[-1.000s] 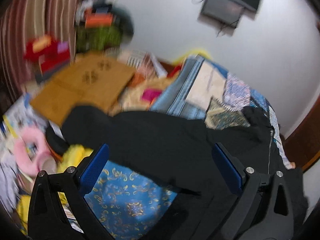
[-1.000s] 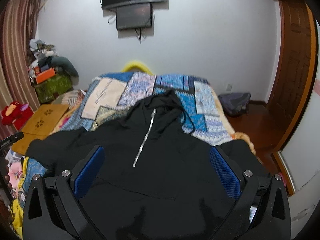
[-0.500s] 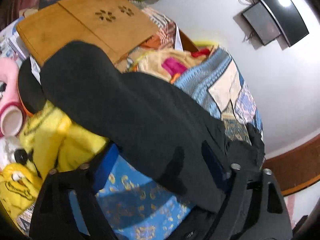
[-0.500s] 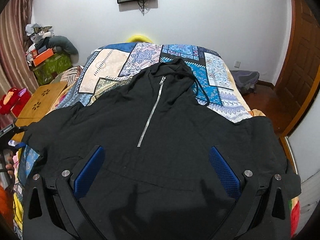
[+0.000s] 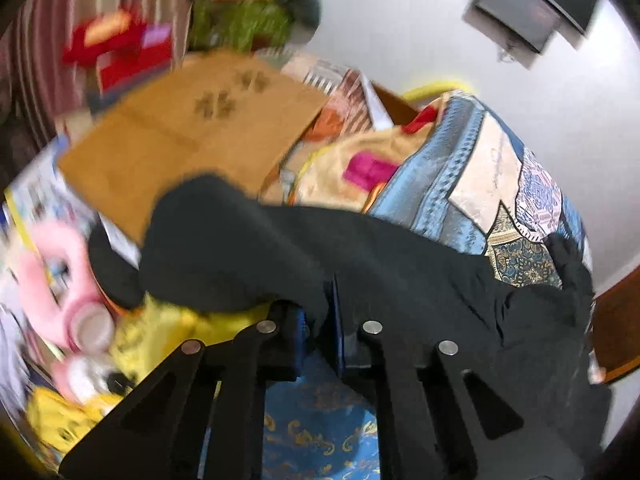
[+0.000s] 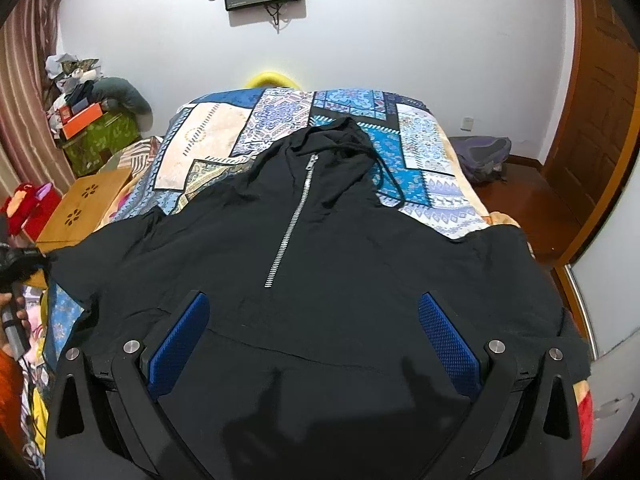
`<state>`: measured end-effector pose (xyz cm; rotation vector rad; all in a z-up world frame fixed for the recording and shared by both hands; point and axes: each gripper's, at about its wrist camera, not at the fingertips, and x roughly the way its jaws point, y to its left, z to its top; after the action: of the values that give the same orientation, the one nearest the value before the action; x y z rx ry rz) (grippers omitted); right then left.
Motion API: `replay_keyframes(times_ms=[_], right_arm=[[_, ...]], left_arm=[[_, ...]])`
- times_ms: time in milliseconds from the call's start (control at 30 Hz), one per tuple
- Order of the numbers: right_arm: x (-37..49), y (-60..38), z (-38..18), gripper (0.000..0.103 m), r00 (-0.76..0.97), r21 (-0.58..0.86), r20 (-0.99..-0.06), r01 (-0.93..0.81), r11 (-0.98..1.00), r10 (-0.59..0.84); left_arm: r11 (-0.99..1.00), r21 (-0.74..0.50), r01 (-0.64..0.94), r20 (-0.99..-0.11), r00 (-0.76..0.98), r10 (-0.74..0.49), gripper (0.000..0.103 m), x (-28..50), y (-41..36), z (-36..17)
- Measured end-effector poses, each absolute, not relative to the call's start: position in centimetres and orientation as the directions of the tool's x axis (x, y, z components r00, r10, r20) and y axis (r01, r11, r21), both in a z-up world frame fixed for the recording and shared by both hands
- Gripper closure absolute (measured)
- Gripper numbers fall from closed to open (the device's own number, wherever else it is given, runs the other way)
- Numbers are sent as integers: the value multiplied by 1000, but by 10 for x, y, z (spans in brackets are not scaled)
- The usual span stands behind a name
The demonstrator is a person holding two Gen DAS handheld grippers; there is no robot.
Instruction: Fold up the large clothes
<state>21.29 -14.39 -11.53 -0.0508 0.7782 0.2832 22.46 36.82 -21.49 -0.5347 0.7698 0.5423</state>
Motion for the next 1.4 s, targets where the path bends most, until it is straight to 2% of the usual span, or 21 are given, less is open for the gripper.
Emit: replay_keyframes(times_ms=[200, 433, 633, 867, 1033, 1067, 1100, 1133, 1167, 1200, 1233, 1400], right_arm=[[212, -151, -111, 0, 689, 26, -695, -263, 964, 206], [207, -160, -110, 0, 696, 0, -690, -277, 961, 200], [207, -171, -117, 0, 681, -6, -704, -287, 958, 200], [205, -187, -128, 0, 664, -26, -726, -285, 958, 178], [204, -192, -137, 0, 641, -29, -748, -290, 957, 171], [204, -191, -138, 0, 634, -25, -753, -293, 956, 175], [204, -190, -139, 0, 630, -21, -756, -295, 955, 178], [203, -190, -140, 0, 628, -18, -757, -297, 955, 181], [202, -189, -140, 0, 626, -15, -757, -299, 954, 185], [202, -187, -139, 0, 625, -14, -758, -302, 953, 187], [200, -185, -139, 0, 625, -14, -758, -305, 952, 188], [198, -168, -125, 0, 641, -22, -739, -328, 945, 206]], left_arm=[[833, -180, -523, -655, 696, 296, 95, 243, 316, -148], [934, -211, -287, -587, 801, 114, 98, 274, 226, -103], [976, -183, -116, -636, 771, -28, 98, 303, 135, -118], [985, -172, 17, -762, 632, -144, 98, 310, 53, -183], [992, -109, 60, -832, 541, -124, 96, 302, 23, -218], [993, -99, 65, -841, 529, -118, 94, 299, 22, -222], [993, -95, 70, -848, 516, -117, 86, 296, 21, -225], [993, -92, 72, -855, 505, -116, 70, 293, 20, -227], [994, -82, 67, -861, 497, -104, 60, 291, 21, -227], [997, -59, 56, -859, 506, -80, 45, 286, 22, -225], [998, -40, 47, -847, 528, -59, 41, 282, 22, -221], [999, 6, 49, -806, 591, -24, 40, 264, 39, -190]])
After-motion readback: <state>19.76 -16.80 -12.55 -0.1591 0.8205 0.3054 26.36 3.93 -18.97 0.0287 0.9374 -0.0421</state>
